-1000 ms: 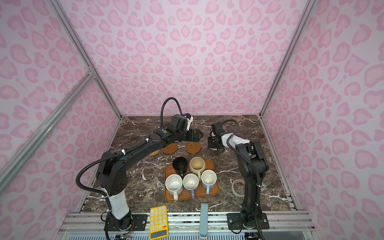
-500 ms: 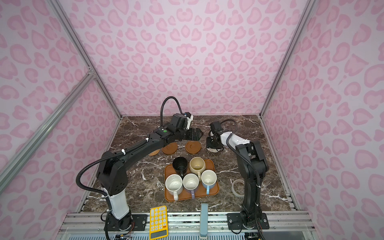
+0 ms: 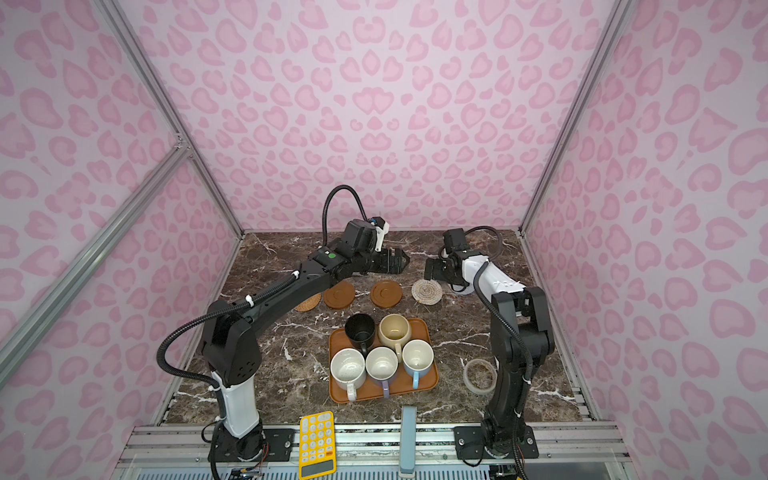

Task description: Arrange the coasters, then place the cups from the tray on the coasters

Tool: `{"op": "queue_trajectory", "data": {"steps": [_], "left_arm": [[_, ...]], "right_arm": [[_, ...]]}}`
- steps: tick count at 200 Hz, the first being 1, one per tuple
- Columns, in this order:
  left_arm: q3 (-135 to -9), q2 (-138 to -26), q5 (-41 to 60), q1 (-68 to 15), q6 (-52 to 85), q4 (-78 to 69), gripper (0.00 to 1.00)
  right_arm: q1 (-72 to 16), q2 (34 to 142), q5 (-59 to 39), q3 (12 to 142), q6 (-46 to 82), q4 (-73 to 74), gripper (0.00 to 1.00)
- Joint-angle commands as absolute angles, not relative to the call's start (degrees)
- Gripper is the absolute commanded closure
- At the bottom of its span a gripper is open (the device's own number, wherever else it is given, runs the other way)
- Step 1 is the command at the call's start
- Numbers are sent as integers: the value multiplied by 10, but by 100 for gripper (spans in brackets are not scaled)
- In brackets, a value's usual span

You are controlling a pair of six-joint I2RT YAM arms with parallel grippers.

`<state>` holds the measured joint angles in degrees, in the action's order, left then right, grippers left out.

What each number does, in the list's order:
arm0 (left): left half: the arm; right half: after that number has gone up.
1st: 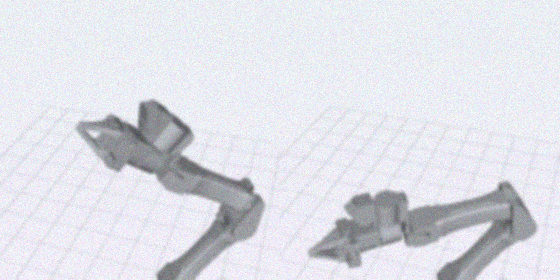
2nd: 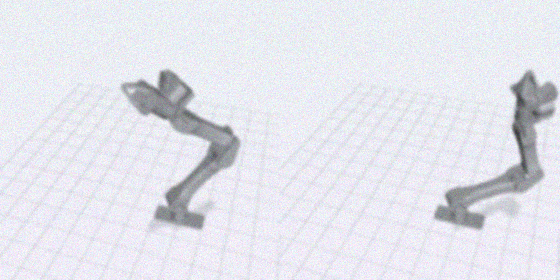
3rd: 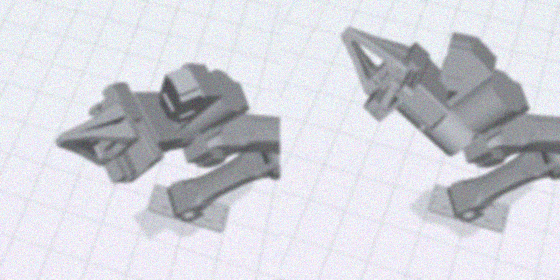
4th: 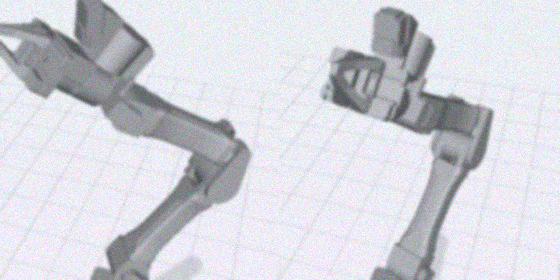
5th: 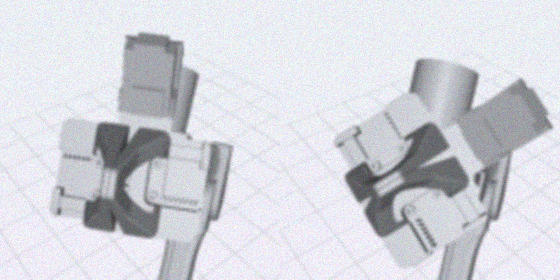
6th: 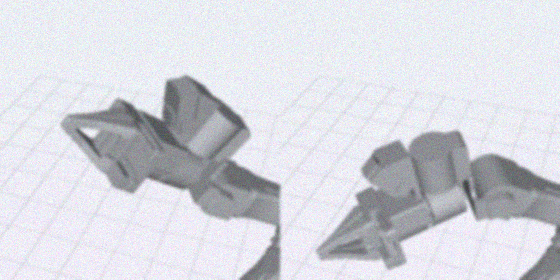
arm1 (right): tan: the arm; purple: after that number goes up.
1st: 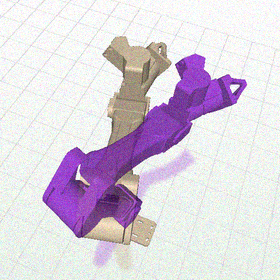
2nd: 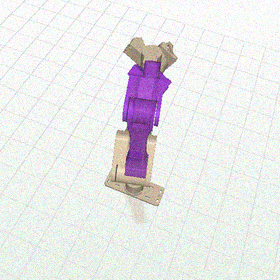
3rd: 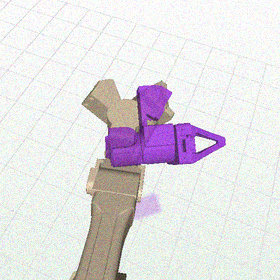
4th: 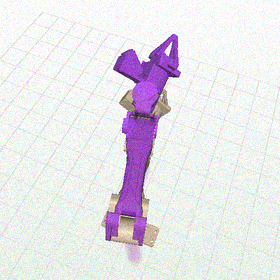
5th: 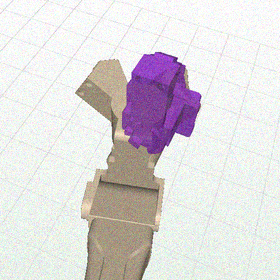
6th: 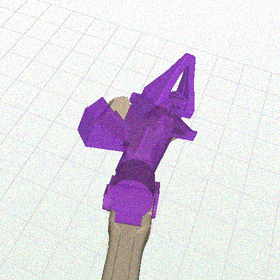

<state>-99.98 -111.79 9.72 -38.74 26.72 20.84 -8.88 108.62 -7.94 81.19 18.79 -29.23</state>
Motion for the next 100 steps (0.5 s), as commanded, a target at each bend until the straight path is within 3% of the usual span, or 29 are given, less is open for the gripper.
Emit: {"op": "queue_trajectory", "data": {"steps": [1,19,40,100], "left_arm": [[-1037,-1146,111,-389,259,236,3],[-1063,-1165,110,-392,256,246,3],[-1088,-1186,107,-395,256,254,3],[-1121,-1227,119,-406,264,256,2]], "right_arm": [[-62,1093,-82,803,181,-290,9],[-40,1110,-97,806,185,-285,26],[-37,1142,-91,832,182,-297,38],[-37,1185,-47,871,183,-326,49]]}}
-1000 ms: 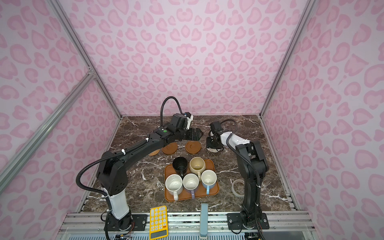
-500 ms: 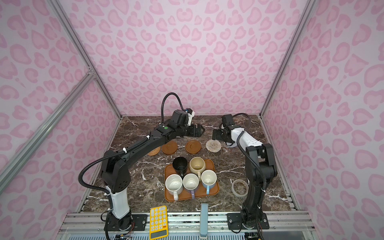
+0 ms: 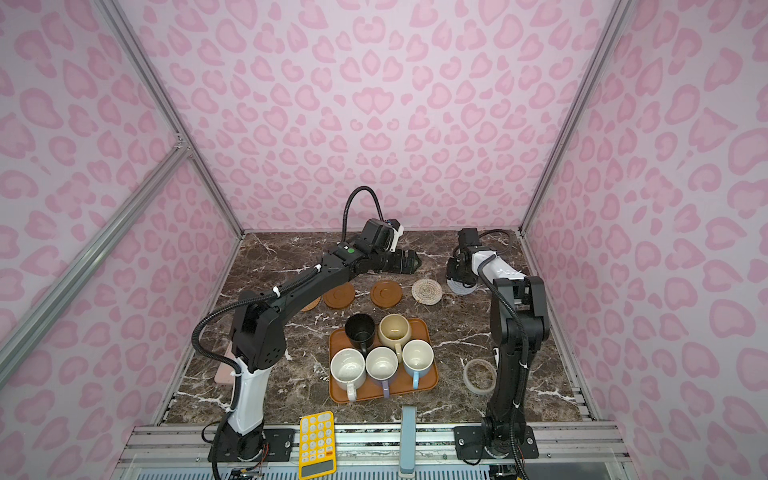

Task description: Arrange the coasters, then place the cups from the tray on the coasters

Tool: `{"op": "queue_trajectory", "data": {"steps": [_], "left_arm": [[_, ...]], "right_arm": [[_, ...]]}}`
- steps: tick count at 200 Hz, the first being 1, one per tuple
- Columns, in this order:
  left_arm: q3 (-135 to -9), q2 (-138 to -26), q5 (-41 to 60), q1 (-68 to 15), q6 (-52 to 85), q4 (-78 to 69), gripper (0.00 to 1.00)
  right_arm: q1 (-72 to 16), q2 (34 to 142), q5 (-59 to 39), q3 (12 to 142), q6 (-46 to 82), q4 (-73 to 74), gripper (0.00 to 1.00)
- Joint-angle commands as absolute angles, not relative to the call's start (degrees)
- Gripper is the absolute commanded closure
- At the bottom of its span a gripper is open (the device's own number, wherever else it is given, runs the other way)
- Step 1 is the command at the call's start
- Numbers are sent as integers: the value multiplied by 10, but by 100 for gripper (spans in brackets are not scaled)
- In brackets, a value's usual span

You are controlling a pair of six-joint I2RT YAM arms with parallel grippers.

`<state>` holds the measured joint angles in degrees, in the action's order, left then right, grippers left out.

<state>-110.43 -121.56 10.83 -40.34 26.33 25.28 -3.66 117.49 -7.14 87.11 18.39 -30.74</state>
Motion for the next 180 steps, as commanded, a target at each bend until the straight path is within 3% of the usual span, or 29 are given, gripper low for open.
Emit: {"op": "queue_trajectory", "data": {"steps": [1,48,180], "left_arm": [[-1121,-1228,120,-406,264,256,2],[-1128,-1234,129,-408,266,260,2],[-1041,-1168,115,-417,267,236,2]], "right_arm": [[-37,1186,-47,871,183,-327,49],[-37,1202,-58,869,179,-342,53],[-57,1122,-63,735,181,-325,57]]}}
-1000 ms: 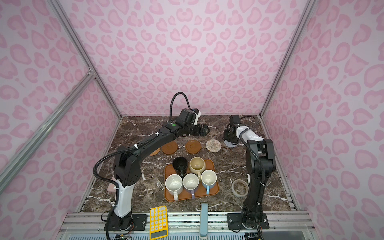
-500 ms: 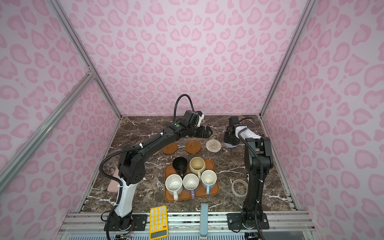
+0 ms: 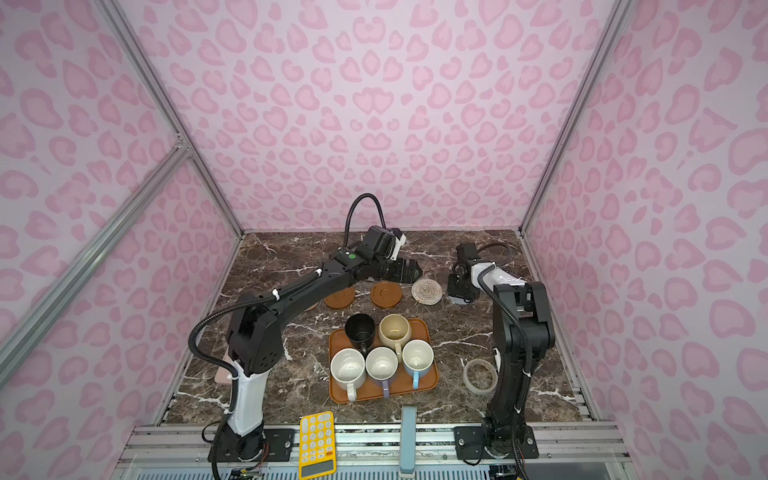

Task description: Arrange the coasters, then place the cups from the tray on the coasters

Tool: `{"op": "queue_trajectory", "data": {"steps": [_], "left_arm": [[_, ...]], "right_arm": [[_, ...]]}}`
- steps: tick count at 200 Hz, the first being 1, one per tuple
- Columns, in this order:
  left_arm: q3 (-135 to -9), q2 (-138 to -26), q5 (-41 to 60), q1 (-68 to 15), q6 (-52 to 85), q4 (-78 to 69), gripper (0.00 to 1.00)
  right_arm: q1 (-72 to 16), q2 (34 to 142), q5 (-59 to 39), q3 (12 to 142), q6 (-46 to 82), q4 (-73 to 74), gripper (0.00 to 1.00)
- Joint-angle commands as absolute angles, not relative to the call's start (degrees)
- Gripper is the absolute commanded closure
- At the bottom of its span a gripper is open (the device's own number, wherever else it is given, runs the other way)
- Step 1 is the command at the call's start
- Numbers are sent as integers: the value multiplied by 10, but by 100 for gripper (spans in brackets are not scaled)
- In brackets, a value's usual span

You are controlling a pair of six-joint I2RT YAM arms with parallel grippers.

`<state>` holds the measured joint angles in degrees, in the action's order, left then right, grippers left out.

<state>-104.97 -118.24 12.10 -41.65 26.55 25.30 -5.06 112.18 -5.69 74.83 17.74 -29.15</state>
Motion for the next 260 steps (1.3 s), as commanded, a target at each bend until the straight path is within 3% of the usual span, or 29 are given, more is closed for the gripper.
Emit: {"op": "queue_trajectory", "data": {"steps": [1,87,124,161,221,260], "left_arm": [[-1040,-1167,115,-417,267,235,2],[-1025,-1140,90,-417,271,236,3],[-982,-1080,63,-417,271,228,3],[-868,-966,46,-417,285,181,3],[-669,-760,8,-419,298,147,3],[-569,-665,-31,-419,343,129,3]], "right_arm": [[-56,1122,-63,735,181,-325,57],[-75,1086,-18,796,181,-368,45],[-99,998,18,779,183,-373,16],[-149,858,54,727,181,-369,1],[-228,641,24,600,198,-337,1],[-239,567,-4,534,217,-343,1]]}}
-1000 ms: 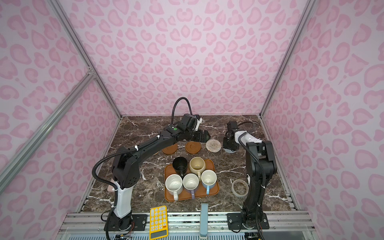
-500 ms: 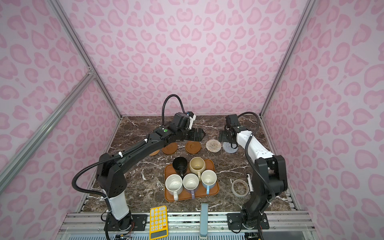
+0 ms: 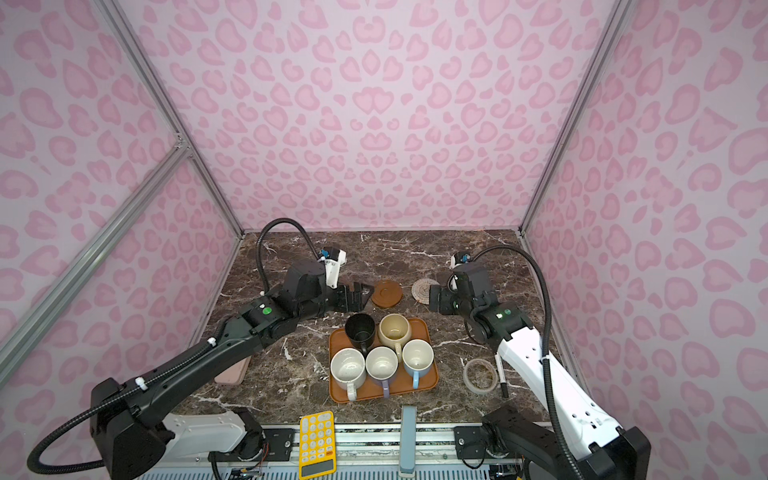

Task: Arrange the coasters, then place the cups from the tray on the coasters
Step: 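Move the left gripper over the black mug while the right gripper hovers, then lower the left gripper around the black mug and close it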

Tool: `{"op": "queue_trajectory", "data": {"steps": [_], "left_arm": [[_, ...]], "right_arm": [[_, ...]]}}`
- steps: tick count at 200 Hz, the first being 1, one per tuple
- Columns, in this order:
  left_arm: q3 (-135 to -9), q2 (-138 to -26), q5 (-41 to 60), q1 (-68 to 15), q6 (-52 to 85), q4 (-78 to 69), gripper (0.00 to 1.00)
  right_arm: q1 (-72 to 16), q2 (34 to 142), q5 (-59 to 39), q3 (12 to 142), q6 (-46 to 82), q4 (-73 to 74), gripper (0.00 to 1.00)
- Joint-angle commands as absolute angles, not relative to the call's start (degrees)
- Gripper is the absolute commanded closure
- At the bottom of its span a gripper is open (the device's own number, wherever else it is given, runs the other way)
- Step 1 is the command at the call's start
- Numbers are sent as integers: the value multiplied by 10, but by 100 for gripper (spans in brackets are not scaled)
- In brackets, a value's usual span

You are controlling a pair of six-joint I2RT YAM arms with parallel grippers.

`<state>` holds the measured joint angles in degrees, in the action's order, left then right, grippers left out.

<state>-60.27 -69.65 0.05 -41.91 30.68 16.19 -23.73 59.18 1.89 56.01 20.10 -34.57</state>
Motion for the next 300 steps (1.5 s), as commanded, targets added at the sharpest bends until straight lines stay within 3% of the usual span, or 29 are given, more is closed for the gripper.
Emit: {"op": "queue_trajectory", "data": {"steps": [1,33,66,143,196,300], "left_arm": [[-568,-665,-32,-418,344,129,3],[-562,-672,-21,-416,373,169,3],[-562,-695,-43,-423,385,226,0],[-611,-808,-178,-536,419,315,23],[-603,-818,-253,-572,466,358,20],[-587,-847,-189,-575,455,312,19]], "right_arm": [[-239,566,-6,533,217,-343,1],[-244,542,-75,486,219,-306,1],[-266,534,-46,450,220,-282,1],[-271,560,-74,431,219,-240,1],[-272,582,-96,413,212,-213,1],[-272,602,-91,415,204,-210,1]]}}
